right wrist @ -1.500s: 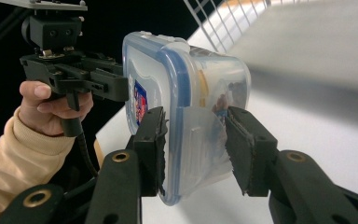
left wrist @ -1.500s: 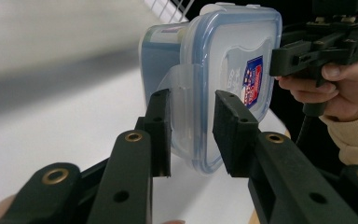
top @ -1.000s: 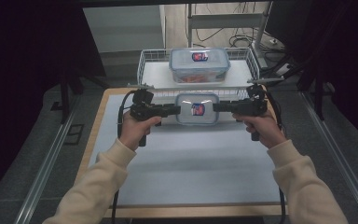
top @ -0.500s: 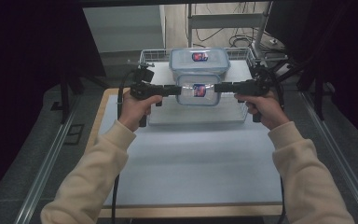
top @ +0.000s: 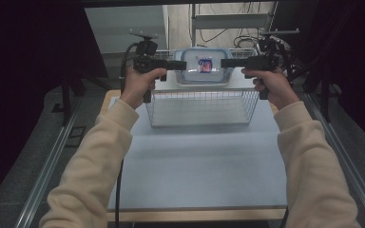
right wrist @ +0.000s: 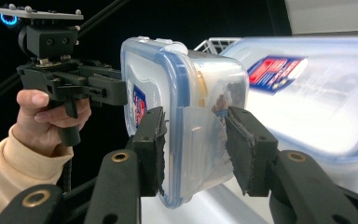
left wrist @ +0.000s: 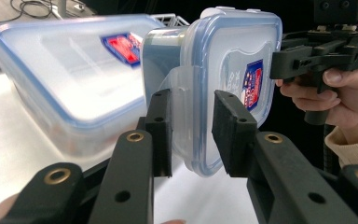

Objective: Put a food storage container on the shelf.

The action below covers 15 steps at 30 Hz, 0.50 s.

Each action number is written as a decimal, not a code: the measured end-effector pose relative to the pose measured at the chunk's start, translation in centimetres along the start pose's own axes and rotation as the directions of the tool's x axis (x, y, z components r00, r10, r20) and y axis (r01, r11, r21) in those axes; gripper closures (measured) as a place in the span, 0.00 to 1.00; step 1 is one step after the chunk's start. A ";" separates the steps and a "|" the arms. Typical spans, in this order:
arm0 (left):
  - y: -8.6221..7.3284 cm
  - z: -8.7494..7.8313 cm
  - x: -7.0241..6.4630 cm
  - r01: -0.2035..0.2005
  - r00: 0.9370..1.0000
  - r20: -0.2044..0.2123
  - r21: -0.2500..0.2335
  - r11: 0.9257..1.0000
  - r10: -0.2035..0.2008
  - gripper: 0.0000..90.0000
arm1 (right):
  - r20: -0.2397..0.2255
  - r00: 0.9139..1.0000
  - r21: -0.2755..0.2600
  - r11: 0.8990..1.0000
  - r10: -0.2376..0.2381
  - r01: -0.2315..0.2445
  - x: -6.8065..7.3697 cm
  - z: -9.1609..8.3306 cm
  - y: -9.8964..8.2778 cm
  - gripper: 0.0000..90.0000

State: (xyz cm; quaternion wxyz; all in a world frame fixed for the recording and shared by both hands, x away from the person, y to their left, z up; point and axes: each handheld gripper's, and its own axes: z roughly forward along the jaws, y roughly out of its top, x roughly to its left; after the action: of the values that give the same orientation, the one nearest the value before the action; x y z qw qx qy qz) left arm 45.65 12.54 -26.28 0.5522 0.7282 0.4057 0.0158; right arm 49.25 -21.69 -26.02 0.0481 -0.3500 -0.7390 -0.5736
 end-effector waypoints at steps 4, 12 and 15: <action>1.5 0.7 1.0 0.017 1.000 -0.005 -0.001 1.000 -0.017 0.77 | 0.012 1.000 -0.002 1.000 0.015 -0.015 -0.9 0.3 1.4 0.64; 3.3 1.8 3.0 0.054 0.998 -0.016 -0.001 0.999 -0.054 0.77 | 0.026 0.998 -0.014 0.998 0.062 -0.061 -2.8 1.6 3.4 0.64; 3.4 2.3 3.5 0.068 0.997 -0.023 0.004 0.998 -0.068 0.76 | 0.033 0.997 -0.012 0.997 0.074 -0.073 -3.4 2.1 3.7 0.63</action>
State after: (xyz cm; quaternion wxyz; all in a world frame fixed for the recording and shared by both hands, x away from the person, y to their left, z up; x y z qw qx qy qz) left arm 51.07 12.70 -25.85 0.5460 0.7149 0.4367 0.0045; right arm 54.64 -21.03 -25.29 0.0548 -0.3867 -0.7232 -0.5696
